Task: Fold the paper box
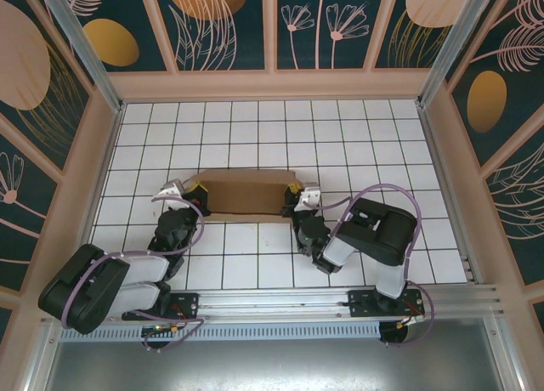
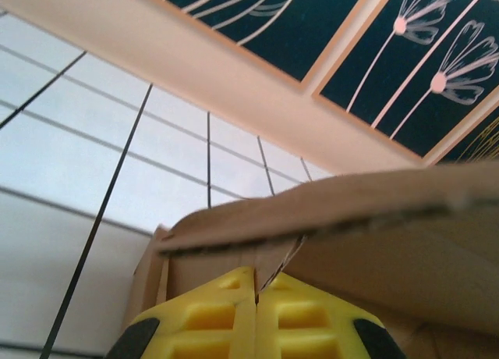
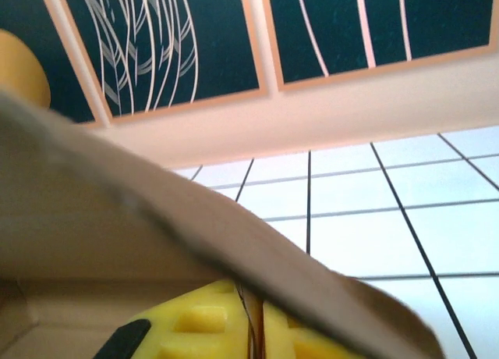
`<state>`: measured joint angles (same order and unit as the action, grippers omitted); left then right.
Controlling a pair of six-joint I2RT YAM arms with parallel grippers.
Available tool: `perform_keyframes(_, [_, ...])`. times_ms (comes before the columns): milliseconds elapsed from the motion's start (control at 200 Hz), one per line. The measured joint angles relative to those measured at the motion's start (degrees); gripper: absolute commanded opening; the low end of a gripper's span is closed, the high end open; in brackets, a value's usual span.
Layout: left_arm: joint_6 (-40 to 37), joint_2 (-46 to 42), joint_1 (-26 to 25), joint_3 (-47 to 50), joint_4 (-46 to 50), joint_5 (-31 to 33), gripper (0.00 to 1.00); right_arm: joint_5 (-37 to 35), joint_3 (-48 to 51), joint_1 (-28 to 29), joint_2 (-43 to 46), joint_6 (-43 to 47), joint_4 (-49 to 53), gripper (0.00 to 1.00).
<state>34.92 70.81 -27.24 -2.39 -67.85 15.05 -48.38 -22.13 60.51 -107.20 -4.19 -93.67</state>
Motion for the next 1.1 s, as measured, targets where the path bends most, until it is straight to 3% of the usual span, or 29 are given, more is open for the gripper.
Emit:
perform_keyframes(145, [0.4,-1.5,-0.2,0.9,3.2,0.0,0.00,0.7,1.4,1.0,-1.6,-1.1,0.2,0.21])
perform_keyframes(420, [0.7,-2.6,-0.3,1.0,5.2,0.5,0.00,2.2,2.2,1.7,-1.4,1.3,0.7,0.46])
perform_keyframes(666, [-1.1,-1.0,-0.3,0.9,5.1,0.4,0.00,6.8,7.5,1.9,6.5,7.3,1.0,0.64])
perform_keyframes(966, [-2.5,-0.5,-0.3,-0.4,6.1,0.4,0.00,11.5,16.2,2.5,17.4,11.6,0.9,0.64])
perform_keyframes(1101, [-2.5,0.3,-0.3,-1.4,6.4,0.4,0.00,15.6,19.6,6.5,24.5,16.8,1.6,0.64])
